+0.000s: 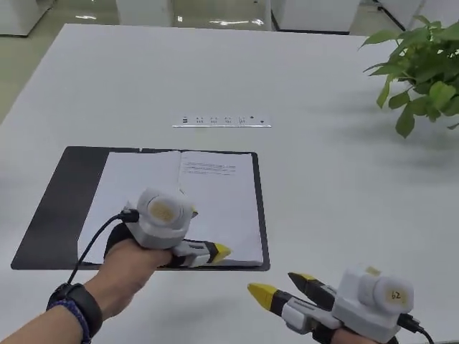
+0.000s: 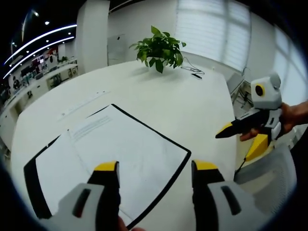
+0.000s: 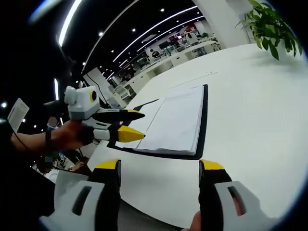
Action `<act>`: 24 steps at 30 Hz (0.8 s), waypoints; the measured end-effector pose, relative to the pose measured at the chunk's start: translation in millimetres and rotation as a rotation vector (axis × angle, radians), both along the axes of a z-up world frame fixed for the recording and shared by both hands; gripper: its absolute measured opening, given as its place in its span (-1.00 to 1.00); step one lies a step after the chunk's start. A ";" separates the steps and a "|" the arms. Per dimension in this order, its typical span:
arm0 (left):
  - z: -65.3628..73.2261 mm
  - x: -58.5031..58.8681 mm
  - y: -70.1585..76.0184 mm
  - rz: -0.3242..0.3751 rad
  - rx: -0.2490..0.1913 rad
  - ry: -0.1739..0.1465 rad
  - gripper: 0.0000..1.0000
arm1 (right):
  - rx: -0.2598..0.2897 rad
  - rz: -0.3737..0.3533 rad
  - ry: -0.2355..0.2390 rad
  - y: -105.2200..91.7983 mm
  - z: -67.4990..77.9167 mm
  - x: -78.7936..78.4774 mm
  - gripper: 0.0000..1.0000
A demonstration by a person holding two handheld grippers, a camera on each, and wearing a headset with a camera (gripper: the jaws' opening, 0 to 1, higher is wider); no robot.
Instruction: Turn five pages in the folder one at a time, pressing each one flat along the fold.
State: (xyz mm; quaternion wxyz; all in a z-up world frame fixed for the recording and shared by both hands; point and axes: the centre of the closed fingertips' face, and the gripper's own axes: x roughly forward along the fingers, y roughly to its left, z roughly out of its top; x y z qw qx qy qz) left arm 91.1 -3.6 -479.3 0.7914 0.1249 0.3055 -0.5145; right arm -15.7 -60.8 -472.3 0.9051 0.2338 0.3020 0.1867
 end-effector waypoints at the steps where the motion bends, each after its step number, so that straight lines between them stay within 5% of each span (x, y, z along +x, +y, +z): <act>1: -3.4 1.1 -3.7 0.008 -0.001 0.005 0.19 | 0.005 0.001 0.004 0.4 -1.0 -0.2 0.31; 24: -43.6 22.3 -24.5 0.057 0.065 -0.017 0.11 | 0.004 0.026 0.043 2.2 -9.5 -3.4 0.39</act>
